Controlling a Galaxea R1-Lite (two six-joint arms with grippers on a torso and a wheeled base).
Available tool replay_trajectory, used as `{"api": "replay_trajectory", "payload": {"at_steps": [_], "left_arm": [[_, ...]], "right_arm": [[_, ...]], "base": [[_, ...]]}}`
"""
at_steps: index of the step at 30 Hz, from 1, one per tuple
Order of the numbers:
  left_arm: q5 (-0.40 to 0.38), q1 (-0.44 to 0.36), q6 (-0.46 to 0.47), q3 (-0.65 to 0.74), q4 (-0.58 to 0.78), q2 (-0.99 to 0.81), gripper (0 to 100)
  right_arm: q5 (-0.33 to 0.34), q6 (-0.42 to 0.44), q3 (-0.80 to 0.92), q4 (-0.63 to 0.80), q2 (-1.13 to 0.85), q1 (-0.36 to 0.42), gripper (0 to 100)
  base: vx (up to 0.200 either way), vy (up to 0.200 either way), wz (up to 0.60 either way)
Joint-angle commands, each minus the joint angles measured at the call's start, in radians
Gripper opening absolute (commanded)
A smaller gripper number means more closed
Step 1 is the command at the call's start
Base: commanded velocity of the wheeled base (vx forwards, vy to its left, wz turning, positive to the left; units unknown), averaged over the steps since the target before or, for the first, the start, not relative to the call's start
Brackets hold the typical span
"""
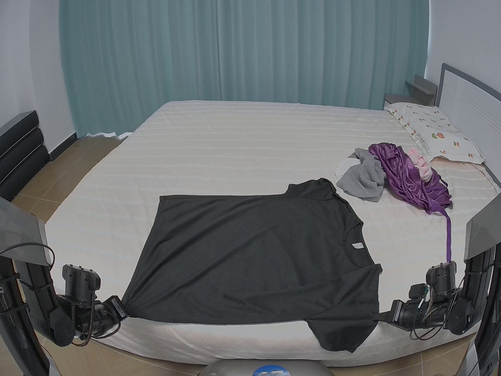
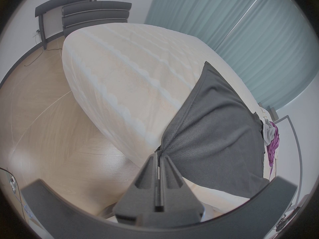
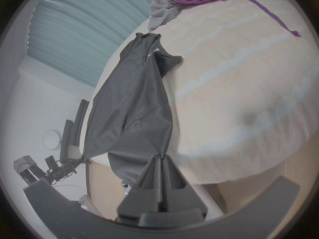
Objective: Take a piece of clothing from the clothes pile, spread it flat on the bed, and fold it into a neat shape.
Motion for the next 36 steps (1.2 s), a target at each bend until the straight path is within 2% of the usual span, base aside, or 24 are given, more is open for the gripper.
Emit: {"api": "replay_trajectory", "payload": {"at_steps": [1,10,13,14,30,36], "left_arm": [[0.000,0.000,0.010,0.017,0.001,-0.040,0],[0.002,0.000,0.041,0.033,0.009,-0.084,0],[0.002,-0.001,0.067,0.049,0.010,-0.100,0],[0.006,0.000,0.108,0.063,0.013,-0.108,0],[0.011,0.000,0.177,0.063,0.156,-0.170,0],[0.011,-0.001,0.207,0.063,0.216,-0.213,0]], "right_arm": [[0.009,-0.039,0.017,0.088,-0.122,-0.039,0],[0.013,-0.116,0.017,0.275,-0.271,-0.063,0],[0.021,-0.126,0.017,0.315,-0.312,-0.066,0],[0.026,-0.140,0.017,0.369,-0.347,-0.066,0],[0.015,-0.186,0.017,0.461,-0.372,-0.071,0],[-0.001,-0.228,0.017,0.510,-0.375,-0.089,0]], "base": [[0.000,0.000,0.00],[0.000,0.000,0.00],[0.000,0.000,0.00],[0.000,0.000,0.00],[0.000,0.000,0.00],[0.000,0.000,0.00]]}}
